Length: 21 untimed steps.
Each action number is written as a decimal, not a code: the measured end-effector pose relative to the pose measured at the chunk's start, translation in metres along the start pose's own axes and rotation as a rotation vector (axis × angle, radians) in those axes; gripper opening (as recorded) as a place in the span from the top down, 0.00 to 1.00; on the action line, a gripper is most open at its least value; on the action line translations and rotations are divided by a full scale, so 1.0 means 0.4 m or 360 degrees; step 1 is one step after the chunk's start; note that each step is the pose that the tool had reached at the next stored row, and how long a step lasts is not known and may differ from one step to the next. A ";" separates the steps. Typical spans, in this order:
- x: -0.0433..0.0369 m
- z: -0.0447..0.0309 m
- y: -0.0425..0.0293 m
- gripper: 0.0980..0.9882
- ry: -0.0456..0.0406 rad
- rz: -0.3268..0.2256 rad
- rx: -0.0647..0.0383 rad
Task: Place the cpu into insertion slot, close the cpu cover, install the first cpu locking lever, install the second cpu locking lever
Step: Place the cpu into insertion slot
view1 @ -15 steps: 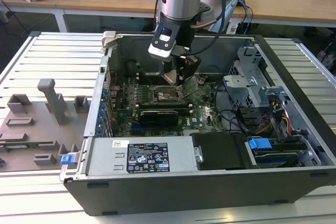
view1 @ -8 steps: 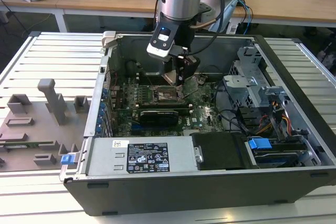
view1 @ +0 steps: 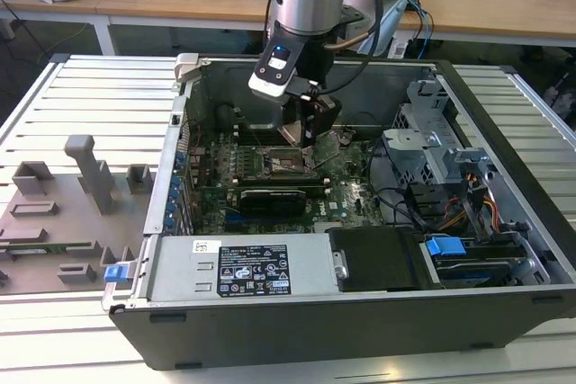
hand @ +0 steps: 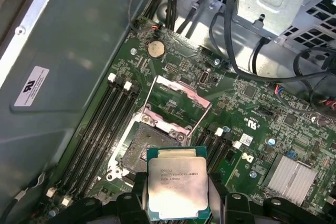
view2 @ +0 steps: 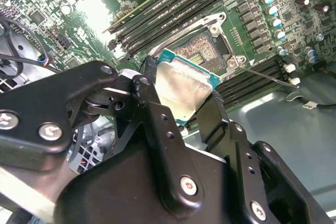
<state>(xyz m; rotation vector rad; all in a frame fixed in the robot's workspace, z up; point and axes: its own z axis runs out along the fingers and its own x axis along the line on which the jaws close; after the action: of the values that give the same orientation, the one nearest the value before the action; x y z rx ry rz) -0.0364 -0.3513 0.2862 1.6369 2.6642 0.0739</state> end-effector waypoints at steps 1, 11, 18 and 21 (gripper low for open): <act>0.000 0.000 0.000 0.50 0.0000 0.0011 0.0000; 0.000 0.000 0.000 0.50 -0.0007 0.0149 -0.0002; 0.000 0.000 0.000 0.50 -0.0028 0.0244 0.0004; 0.000 0.000 0.000 0.50 -0.0035 0.0273 0.0006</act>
<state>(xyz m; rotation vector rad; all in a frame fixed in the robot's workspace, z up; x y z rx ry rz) -0.0364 -0.3512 0.2862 1.8525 2.5041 0.0518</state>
